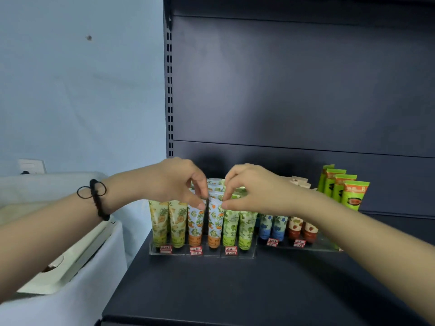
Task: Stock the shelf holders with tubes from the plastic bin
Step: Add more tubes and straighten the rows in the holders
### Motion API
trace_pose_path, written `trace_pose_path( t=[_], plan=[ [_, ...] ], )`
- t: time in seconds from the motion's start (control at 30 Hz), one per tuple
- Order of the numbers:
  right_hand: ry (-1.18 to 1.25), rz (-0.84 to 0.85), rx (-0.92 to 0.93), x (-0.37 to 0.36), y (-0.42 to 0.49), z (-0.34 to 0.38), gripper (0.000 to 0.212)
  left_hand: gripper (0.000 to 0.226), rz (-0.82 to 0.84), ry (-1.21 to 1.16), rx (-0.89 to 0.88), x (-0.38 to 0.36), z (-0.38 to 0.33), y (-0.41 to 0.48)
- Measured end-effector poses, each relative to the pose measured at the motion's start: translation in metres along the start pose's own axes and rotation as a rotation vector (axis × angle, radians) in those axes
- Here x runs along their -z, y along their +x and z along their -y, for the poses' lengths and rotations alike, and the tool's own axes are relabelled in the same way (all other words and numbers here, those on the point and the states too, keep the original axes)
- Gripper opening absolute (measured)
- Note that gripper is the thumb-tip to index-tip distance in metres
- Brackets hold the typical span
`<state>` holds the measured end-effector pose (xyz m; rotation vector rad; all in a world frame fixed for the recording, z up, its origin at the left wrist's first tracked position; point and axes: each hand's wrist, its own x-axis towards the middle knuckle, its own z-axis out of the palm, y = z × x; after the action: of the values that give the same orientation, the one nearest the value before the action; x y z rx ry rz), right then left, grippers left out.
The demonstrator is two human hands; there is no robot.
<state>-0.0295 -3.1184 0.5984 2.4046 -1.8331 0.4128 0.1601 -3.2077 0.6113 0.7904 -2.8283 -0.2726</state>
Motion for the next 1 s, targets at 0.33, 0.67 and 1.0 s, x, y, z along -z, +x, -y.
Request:
trace_pose_path(
  t=[0.33,0.67,1.0],
  plan=[
    [0.008,-0.045,-0.047,-0.022,0.014,0.009,0.016,0.019,-0.074,0.187,0.075,-0.017,0.006,-0.002],
    [-0.010,-0.033,-0.019,-0.016,0.020,0.008,0.019,0.018,-0.135,0.167,0.092,-0.025,0.012,0.003],
    [-0.030,-0.171,-0.218,0.044,-0.020,-0.060,0.011,0.013,-0.341,0.001,-0.026,-0.014,-0.027,0.029]
  ],
)
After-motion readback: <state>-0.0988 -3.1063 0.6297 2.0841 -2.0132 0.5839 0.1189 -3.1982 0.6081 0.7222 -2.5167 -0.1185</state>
